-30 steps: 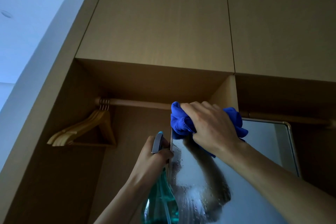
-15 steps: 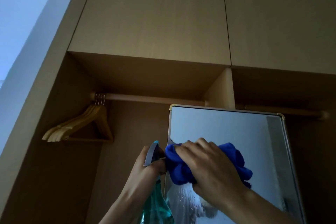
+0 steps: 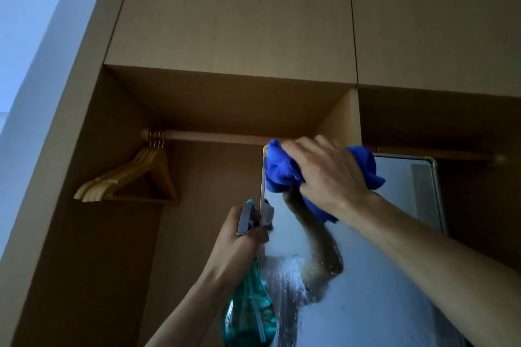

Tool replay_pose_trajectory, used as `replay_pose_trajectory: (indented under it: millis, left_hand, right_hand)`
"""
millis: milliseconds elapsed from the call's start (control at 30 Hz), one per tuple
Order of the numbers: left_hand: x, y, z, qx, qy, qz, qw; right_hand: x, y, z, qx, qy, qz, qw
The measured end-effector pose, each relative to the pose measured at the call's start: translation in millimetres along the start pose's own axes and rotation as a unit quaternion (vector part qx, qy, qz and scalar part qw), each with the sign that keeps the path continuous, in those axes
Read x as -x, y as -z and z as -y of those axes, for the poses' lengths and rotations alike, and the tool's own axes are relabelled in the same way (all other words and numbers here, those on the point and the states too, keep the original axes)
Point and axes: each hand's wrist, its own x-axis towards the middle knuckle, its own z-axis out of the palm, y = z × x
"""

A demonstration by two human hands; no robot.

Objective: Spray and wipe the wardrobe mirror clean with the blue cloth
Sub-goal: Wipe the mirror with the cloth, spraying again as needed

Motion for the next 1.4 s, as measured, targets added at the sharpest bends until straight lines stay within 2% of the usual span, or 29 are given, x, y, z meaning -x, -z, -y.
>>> replay_pose_trajectory:
  millis: [133, 267, 400, 700, 967, 1233, 1400]
  left_hand:
    - [5, -2, 0, -0.022, -0.015, -0.003, 1.0]
    - [7, -5, 7, -0.039, -0.009, -0.005, 0.999]
    - [9, -10, 14, -0.042, -0.012, -0.02, 0.999]
    - [22, -19, 16, -0.029, -0.032, -0.026, 0.999]
    - [25, -29, 9, -0.009, -0.024, -0.047, 0.999]
    - [14, -42, -11, -0.017, -0.03, -0.072, 0.997]
    - [4, -51, -21, -0.017, -0.042, -0.087, 0.995]
  right_hand:
    - [-12, 3, -15, 0.022, -0.004, -0.023, 0.999]
    - [1, -6, -18, -0.012, 0.008, -0.031, 0.999]
    - [27, -10, -18, -0.052, 0.028, 0.005, 0.998]
    - [94, -32, -1, -0.067, 0.039, 0.042, 0.996]
    - [78, -26, -11, -0.051, 0.035, 0.019, 0.998]
    - [19, -2, -65, -0.005, 0.0, -0.033, 0.999]
    - [17, 0, -78, -0.023, 0.009, -0.017, 1.0]
